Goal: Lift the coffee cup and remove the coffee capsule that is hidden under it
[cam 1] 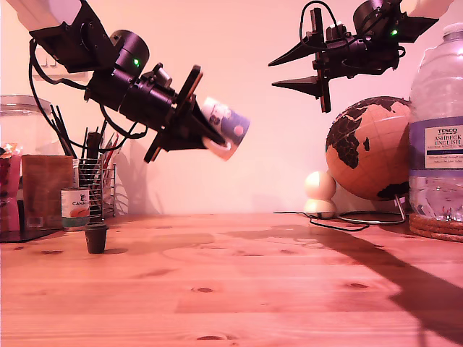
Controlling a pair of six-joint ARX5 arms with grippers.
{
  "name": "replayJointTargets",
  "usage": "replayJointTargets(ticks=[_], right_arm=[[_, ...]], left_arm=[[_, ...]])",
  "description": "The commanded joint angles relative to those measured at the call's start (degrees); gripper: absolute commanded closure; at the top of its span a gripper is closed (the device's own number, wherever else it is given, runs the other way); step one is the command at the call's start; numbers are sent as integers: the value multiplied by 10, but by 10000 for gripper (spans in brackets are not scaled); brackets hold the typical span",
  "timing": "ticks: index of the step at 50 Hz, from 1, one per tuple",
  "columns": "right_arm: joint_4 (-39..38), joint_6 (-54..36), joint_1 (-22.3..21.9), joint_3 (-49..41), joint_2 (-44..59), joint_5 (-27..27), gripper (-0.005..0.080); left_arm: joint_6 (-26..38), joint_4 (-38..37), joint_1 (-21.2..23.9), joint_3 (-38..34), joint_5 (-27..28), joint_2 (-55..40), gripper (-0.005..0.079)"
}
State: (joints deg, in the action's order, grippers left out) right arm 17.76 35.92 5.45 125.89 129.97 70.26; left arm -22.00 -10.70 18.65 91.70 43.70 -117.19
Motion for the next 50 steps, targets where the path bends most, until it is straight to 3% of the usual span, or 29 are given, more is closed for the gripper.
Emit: replayJointTargets(ticks=[1, 50], right_arm=[[-3, -5, 7, -5, -8, 0, 448], [-1, -5, 13, -5, -8, -3, 448]], left_arm=[[16, 5, 4, 9, -2, 2, 765], [136, -117, 45, 9, -143, 2, 765]])
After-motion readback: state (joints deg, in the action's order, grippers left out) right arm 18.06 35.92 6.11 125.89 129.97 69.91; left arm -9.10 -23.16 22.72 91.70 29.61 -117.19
